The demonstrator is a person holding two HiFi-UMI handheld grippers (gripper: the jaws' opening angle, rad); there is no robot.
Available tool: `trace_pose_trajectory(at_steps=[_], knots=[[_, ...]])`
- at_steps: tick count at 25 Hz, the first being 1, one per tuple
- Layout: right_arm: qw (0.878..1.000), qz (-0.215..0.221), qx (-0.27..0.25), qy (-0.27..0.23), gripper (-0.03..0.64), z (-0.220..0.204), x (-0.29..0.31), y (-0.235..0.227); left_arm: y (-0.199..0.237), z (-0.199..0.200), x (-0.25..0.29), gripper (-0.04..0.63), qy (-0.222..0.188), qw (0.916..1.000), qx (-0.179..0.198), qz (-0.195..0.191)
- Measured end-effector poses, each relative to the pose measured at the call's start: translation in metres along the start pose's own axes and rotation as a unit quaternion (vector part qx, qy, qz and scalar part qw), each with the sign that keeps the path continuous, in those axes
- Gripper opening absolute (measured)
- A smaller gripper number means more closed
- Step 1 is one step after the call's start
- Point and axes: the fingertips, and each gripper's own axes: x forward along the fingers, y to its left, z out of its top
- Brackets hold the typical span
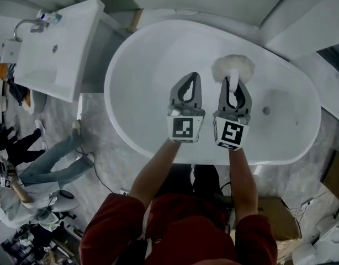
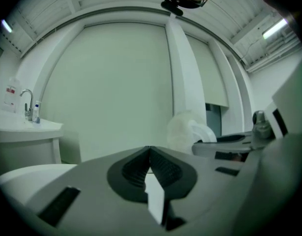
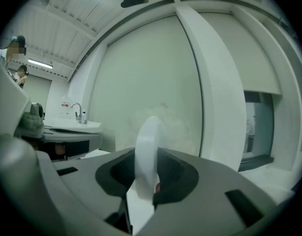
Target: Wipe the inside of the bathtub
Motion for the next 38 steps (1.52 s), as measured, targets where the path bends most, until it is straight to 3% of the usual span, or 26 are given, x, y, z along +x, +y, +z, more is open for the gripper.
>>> trace_pose_trajectory(at_steps=[4,9,20,29,33,38], knots=[[1.0,-0.013,0.001,-0.003,0.097,0.036,-0.076,-0.035,-0.069,0.037,-0.034,0.015,0.005,0.9992,0.022,-0.034],[0.999,-0.032,0.017,-0.007,0.097,0.07,-0.153,-0.074,-0.124,0.08,-0.071,0.015,0.002,0.9986,0.01,-0.051],[0.997,-0.053,0.036,-0.039,0.097,0.148,-0.282,-0.112,-0.188,0.168,-0.155,0.015,-0.023,0.9963,0.029,-0.078],[0.996,-0.058,0.031,-0.058,0.097,0.21,-0.353,-0.13,-0.23,0.23,-0.2,0.015,-0.033,0.9947,0.036,-0.091],[0.996,-0.064,0.028,-0.056,0.097,0.226,-0.371,-0.119,-0.236,0.244,-0.217,0.015,-0.034,0.9913,0.026,-0.124],[0.995,-0.081,0.029,-0.057,0.097,0.229,-0.376,-0.108,-0.232,0.244,-0.224,0.015,-0.044,0.986,0.041,-0.156]])
